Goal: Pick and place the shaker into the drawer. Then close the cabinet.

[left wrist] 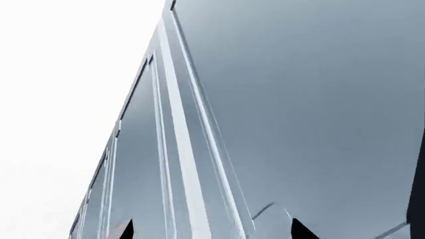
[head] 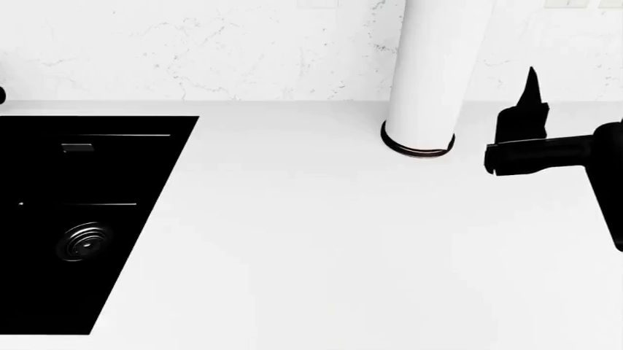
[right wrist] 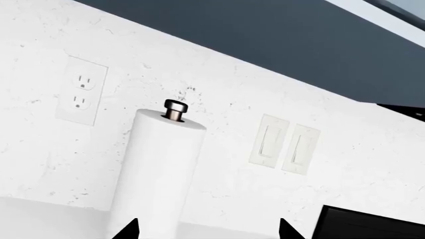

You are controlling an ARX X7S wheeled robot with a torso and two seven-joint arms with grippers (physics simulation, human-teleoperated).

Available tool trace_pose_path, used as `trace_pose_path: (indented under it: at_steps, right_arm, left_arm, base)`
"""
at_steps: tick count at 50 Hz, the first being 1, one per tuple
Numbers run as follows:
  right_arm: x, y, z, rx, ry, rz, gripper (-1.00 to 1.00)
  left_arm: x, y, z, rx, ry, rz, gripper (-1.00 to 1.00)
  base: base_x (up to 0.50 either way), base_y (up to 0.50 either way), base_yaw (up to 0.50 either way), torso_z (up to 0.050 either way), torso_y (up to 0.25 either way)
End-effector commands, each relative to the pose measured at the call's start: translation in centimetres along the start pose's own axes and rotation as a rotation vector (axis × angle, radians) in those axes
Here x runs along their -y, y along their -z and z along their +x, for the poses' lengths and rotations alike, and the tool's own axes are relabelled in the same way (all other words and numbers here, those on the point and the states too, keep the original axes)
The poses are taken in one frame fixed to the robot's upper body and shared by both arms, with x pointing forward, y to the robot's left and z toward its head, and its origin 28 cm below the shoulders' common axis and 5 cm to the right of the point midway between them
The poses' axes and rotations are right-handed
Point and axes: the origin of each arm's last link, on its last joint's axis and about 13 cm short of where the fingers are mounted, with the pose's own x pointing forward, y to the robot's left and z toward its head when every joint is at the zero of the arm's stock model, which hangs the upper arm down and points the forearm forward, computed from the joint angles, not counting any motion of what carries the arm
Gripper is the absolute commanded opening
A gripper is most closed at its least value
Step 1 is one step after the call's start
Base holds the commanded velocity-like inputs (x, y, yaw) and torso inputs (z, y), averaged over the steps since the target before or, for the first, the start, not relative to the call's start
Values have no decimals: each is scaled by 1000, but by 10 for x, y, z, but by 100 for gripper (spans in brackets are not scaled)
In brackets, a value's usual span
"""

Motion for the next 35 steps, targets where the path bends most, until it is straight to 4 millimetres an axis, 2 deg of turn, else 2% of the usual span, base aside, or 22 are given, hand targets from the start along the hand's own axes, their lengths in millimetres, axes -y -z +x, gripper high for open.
trace_pose_path:
  at_steps: [1, 6, 13, 21, 28, 35]
  right_arm:
    - [-1, 0, 1, 2, -7, 4, 100]
    - [-1, -1, 2, 6, -12, 6, 100]
    - [-1, -4, 1, 16, -17, 11, 100]
    - [2, -9, -4, 46, -14, 18, 100]
    - [6, -18, -14, 92, -6, 18, 100]
    - [10, -25, -26, 121, 4, 11, 100]
  left_arm:
    - [-43, 1, -7, -267, 240, -407, 100]
    - [-71, 5, -17, -365, 353, -607, 100]
    - [-102, 12, -34, -398, 397, -699, 100]
    - [-137, 29, -63, -438, 400, -750, 100]
    - [-152, 41, -85, -463, 406, -768, 100]
    - [-161, 45, -104, -461, 429, -782, 100]
  base:
    - [0, 0, 0, 0, 0]
    - [0, 0, 0, 0, 0]
    - [0, 0, 0, 0, 0]
    - [0, 0, 0, 0, 0]
    - [0, 0, 0, 0, 0]
    - [0, 0, 0, 0, 0]
